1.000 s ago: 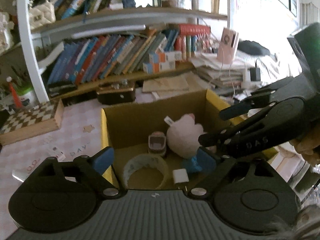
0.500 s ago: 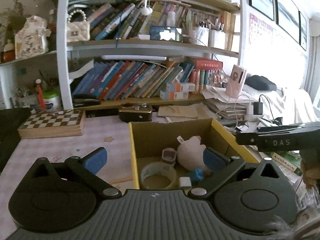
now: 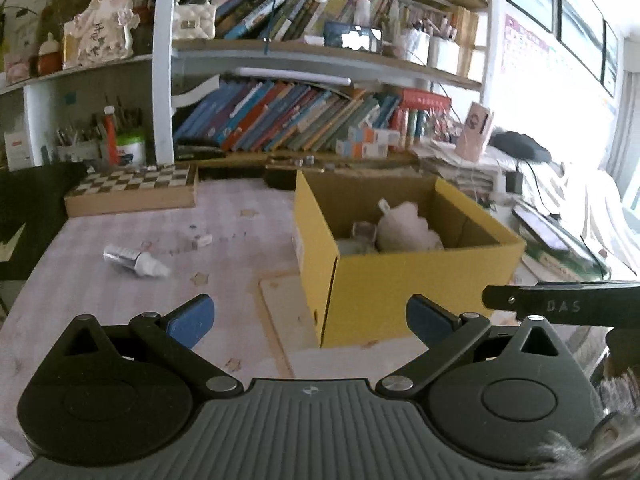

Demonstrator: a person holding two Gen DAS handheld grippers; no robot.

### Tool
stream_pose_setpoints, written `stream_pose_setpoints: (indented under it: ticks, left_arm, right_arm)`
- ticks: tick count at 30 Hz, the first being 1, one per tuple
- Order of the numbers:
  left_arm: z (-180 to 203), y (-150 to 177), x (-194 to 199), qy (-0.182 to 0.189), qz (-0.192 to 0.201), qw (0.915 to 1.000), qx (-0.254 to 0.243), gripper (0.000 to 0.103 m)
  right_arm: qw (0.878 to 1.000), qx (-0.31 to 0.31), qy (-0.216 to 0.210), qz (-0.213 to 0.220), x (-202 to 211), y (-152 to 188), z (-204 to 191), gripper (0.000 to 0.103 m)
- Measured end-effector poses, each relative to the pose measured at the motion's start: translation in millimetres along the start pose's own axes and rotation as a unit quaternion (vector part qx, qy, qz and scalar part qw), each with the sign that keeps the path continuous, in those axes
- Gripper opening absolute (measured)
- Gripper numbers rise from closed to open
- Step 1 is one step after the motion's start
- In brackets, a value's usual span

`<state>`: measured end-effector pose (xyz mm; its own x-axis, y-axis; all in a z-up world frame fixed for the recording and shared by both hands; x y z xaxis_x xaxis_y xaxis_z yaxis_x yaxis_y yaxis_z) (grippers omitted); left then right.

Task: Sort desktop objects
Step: 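Lift both open tools out of the box and move back over the table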

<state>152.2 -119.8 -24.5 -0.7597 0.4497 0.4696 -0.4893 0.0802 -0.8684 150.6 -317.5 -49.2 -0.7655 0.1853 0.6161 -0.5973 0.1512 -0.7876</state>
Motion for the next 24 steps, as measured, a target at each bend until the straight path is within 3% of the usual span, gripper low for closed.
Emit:
stream_pose_setpoints:
  ticks: [6, 24]
  left_arm:
    - [-21, 15, 18, -0.006, -0.018, 0.9998, -0.003, 0.103]
    - [-72, 50, 70, -0.032, -0.046, 0.9984, 0.007, 0.103]
  right_arm:
    - [0.999, 0.003, -0.008, -0.037, 10, 29, -32, 0.074]
    - [0.998, 0.023, -0.039, -0.051, 41, 69, -102, 0.077]
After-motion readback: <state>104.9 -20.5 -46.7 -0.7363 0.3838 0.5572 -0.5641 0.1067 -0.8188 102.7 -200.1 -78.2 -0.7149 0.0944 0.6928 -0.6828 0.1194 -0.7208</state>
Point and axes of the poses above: each gripper's, at about its wrist camera, not at the fingertips, and x roughly against the way its jaws point, z to its right, y to its underside, the point moved 8 cm from there along -x, roughly the way its jaws point, and after that the axes turned 11 degrees about y, right-handed, at the moved point
